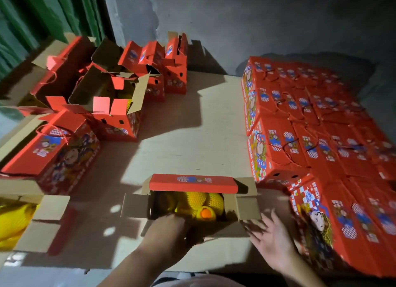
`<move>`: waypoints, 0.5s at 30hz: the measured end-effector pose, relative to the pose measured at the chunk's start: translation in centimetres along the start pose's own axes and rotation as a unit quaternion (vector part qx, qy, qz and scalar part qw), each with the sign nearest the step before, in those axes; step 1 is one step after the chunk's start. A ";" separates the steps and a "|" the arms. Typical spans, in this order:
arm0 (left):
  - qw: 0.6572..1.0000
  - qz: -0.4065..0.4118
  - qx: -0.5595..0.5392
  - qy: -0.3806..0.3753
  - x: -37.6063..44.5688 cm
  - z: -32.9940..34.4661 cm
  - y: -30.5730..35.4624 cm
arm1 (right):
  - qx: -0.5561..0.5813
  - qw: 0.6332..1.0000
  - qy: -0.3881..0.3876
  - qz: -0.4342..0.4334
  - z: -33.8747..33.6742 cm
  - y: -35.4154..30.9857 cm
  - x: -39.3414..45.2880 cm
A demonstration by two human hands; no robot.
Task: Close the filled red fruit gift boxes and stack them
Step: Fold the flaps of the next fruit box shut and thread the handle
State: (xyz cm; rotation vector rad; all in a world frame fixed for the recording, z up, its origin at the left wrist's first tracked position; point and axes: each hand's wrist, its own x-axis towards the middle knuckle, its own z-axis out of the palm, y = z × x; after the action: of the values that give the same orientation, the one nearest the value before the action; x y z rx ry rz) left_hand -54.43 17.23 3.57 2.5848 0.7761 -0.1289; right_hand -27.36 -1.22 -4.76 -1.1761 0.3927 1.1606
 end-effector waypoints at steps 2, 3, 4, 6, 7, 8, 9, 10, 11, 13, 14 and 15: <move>0.993 -0.013 -0.110 -0.050 0.4 -0.9 -0.6 | -0.017 1.000 -0.001 -0.014 0.4 -0.4 -0.4; 0.984 -0.029 -0.162 -0.065 0.9 -1.4 -1.2 | -0.026 0.999 0.002 -0.023 0.8 -0.6 -0.5; 0.978 -0.047 -0.188 -0.075 1.6 -1.7 -2.0 | -0.037 0.999 0.004 -0.030 1.1 -0.6 -0.6; 0.978 -0.045 -0.185 -0.083 2.8 -1.9 -3.7 | -0.086 0.995 0.002 -0.043 1.9 -0.5 -0.8; 0.981 -0.029 -0.175 -0.080 3.5 -1.8 -4.7 | -0.128 0.991 0.007 -0.048 2.5 -0.4 -0.9; 0.984 -0.024 -0.163 -0.068 4.0 -1.6 -5.7 | -0.178 0.983 0.011 -0.054 3.0 -0.3 -1.0; 0.987 -0.038 -0.151 -0.043 4.4 -1.4 -6.7 | -0.224 0.972 0.008 -0.063 3.7 -0.1 -1.2; 0.988 -0.063 -0.139 -0.006 4.8 -1.2 -7.4 | -0.263 0.962 0.002 -0.075 4.3 0.0 -1.3; 0.986 -0.088 -0.136 0.031 5.1 -1.1 -8.0 | -0.290 0.952 -0.001 -0.092 4.8 0.1 -1.4; 0.981 -0.117 -0.131 0.077 5.9 -1.1 -8.9 | -0.321 0.938 0.013 -0.132 5.8 0.2 -1.0; 0.983 -0.125 -0.108 0.085 6.2 -1.1 -9.3 | -0.341 0.928 0.022 -0.149 6.3 0.2 -0.9; 0.985 -0.132 -0.059 0.096 6.4 -1.3 -9.5 | -0.362 0.918 0.024 -0.160 6.9 0.2 -1.0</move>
State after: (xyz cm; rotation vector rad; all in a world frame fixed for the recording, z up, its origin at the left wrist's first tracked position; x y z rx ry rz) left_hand -54.24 28.12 -0.24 2.3974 1.1594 0.0868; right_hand -30.01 4.21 -1.37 -1.8334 -0.2278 1.0059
